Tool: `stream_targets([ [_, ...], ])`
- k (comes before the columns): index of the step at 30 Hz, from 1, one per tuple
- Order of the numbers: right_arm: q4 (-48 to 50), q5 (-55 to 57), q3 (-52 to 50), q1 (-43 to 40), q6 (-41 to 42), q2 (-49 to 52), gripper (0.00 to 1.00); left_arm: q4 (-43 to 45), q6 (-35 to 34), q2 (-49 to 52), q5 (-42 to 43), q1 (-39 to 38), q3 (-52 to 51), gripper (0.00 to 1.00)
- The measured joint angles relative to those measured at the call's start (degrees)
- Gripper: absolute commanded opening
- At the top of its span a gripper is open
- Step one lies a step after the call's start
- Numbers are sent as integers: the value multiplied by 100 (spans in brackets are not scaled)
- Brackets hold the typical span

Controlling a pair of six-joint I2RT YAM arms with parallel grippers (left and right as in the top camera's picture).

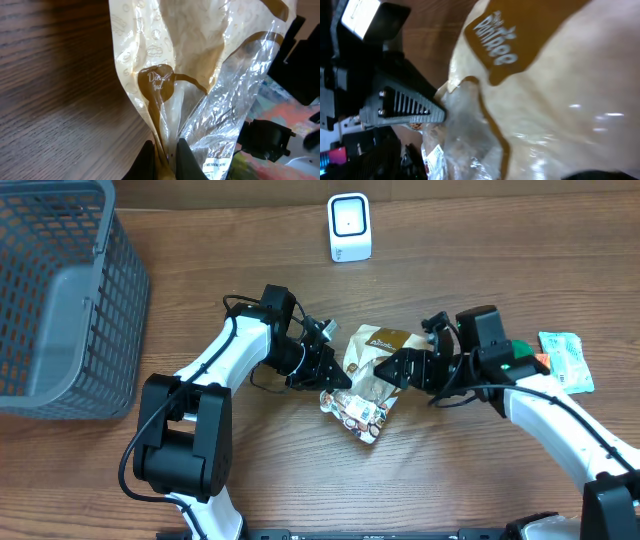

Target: Scan the item barcode

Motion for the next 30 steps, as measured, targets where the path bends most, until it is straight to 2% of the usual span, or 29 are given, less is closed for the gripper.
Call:
stream_targets([
  [4, 437, -131, -229, 245, 15, 2, 86, 66, 2, 0, 2, -70, 2, 4],
  [12, 1108, -76, -385, 525, 175, 2, 82, 105, 28, 0, -2, -267, 2, 4],
  [18, 1071, 39, -385, 531, 229, 2, 83, 105, 70, 0, -4, -308, 2, 4],
  [23, 787, 380, -389, 531, 249, 2, 93, 184, 136, 0, -4, -308, 2, 4],
  [28, 787, 549, -393, 535, 260, 2, 92, 149, 310, 0, -2, -308, 2, 4],
  [30, 798, 570, -393, 535, 267, 2, 86, 114, 404, 0, -2, -308, 2, 4],
])
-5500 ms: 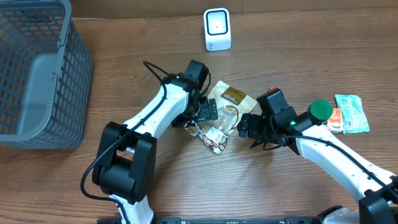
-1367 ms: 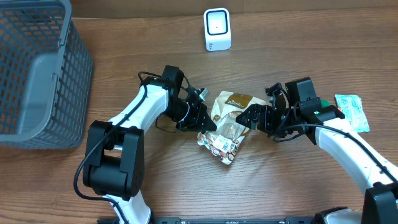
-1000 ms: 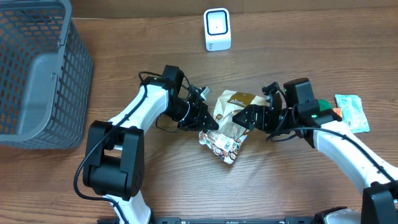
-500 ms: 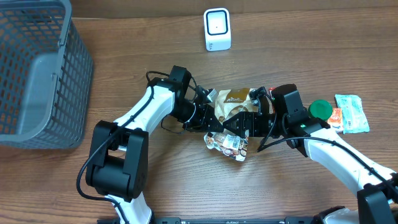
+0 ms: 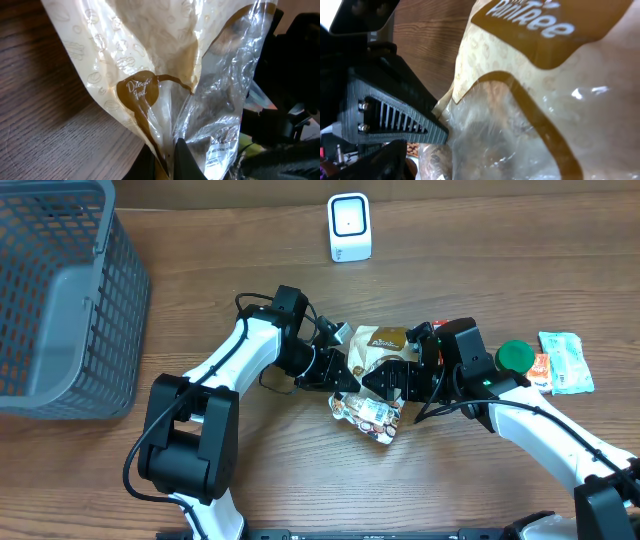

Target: Scan the item barcode

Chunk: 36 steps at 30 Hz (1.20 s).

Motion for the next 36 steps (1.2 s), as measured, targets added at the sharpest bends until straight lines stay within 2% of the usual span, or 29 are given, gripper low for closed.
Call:
stream_targets([
  [8, 70, 70, -2, 0, 92, 0, 46, -57, 264, 0, -2, 0, 0, 4],
  [14, 85, 72, -2, 0, 111, 0, 26, -68, 391, 0, -7, 0, 0, 4],
  [18, 79, 79, -2, 0, 129, 0, 24, -72, 396, 0, -20, 0, 0, 6],
  [23, 79, 92, -2, 0, 131, 0, 22, -46, 455, 0, -227, 0, 0, 14],
  [29, 9, 90, -7, 0, 129, 0, 19, 81, 212, 0, -1023, 0, 0, 23],
  [32, -11, 94, -7, 0, 129, 0, 14, 208, -37, 0, -1478, 0, 0, 36],
  [36, -13, 92, -7, 0, 131, 0, 9, 291, -326, 0, -1849, 0, 0, 47],
])
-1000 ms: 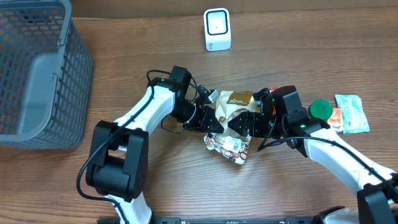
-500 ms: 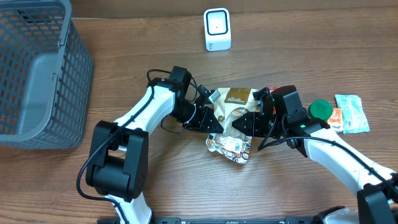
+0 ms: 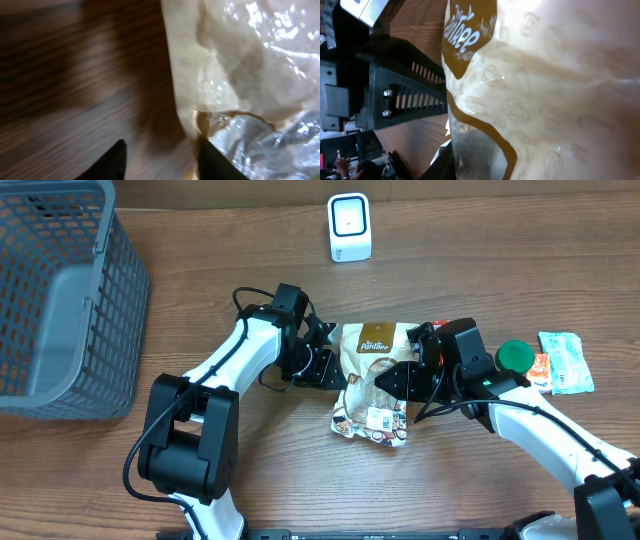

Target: Scan the item barcode

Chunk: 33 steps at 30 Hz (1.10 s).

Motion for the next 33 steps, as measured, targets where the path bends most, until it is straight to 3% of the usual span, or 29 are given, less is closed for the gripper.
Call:
stream_targets([
  [8, -2, -4, -4, 0, -2, 0, 8, -66, -240, -2, -190, 164, 11, 48],
  [17, -2, -2, -4, 0, -4, 0, 8, -127, -511, -369, -302, 1045, 33, 50],
  [27, 9, -2, -4, 0, -17, 0, 4, -367, -1054, -743, -1587, 1731, 87, 57],
  [28, 26, -2, -4, 0, -20, 0, 4, -369, -1078, -743, -1683, 1742, 87, 60],
  [29, 52, -4, -4, 0, -20, 0, 4, -367, -1097, -743, -1792, 1744, 87, 85],
  [30, 85, -2, -4, 0, -15, 0, 4, -369, -1108, -743, -1919, 1742, 87, 100],
  [33, 339, -109, -7, 0, -17, 0, 4, -365, -1163, -743, -2192, 1740, 90, 100],
])
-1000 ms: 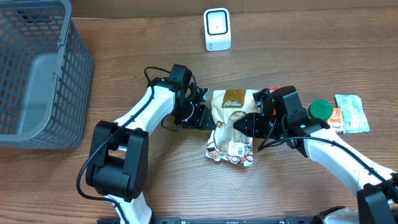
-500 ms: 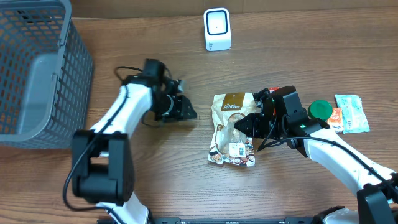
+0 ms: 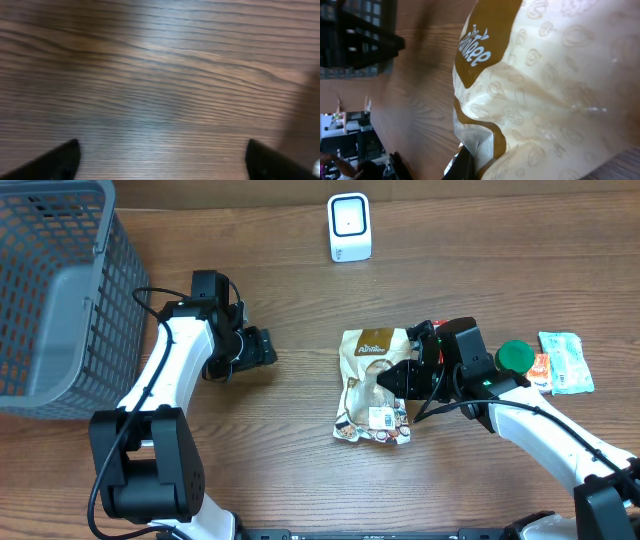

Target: Scan the item barcode

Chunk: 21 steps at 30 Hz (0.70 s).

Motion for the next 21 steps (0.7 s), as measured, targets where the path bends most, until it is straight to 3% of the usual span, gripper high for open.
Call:
stream_targets([
  [10, 1805, -1211, -20, 0, 260, 0, 4, 0, 0, 0, -302, 0, 0, 100],
  [17, 1932, -1252, -20, 0, 726, 0, 4, 46, -24, 0, -269, 0, 0, 100],
  [21, 1751, -826, -20, 0, 1246, 0, 4, 177, 39, 0, 363, 0, 2, 98],
])
